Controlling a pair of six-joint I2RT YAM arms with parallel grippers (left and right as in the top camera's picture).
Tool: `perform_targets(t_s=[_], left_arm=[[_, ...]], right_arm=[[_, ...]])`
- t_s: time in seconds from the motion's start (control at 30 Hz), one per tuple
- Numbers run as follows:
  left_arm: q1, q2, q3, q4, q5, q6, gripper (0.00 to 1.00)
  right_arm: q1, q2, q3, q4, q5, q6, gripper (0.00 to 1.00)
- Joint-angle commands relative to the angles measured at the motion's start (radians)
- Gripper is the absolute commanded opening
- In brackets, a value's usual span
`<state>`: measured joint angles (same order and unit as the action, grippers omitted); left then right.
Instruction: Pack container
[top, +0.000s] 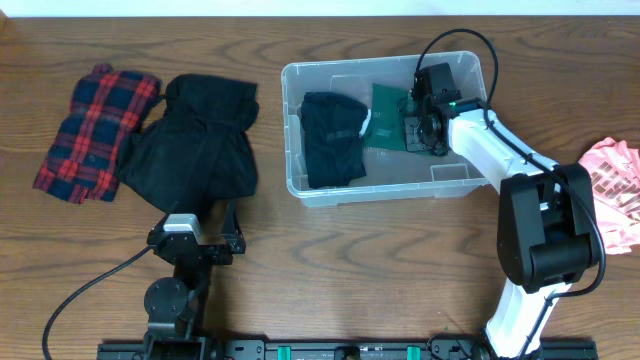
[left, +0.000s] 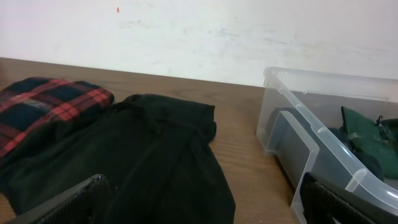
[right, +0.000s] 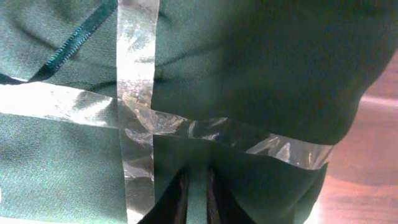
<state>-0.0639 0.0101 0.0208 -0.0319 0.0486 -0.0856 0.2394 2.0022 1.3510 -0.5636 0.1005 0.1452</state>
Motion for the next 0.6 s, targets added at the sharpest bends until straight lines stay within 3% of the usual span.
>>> perform_targets(t_s=[0.0,0.37,0.57], left_arm=[[-0.005,-0.006,-0.017,-0.035,-0.015,-0.002,0.98],[-0.005,-0.006,-0.017,-0.035,-0.015,-0.002,0.98],[-0.005,-0.006,-0.017,-0.035,-0.016,-0.002,0.98]], right_arm=[[-0.005,0.011,0.003,0.004,0.031,-0.037,0.14],[-0.003,-0.001,0.159,-0.040,0.030,-0.144,0.31],[0.008,-0.035,0.302,-0.192,-0.002,-0.139,0.30]])
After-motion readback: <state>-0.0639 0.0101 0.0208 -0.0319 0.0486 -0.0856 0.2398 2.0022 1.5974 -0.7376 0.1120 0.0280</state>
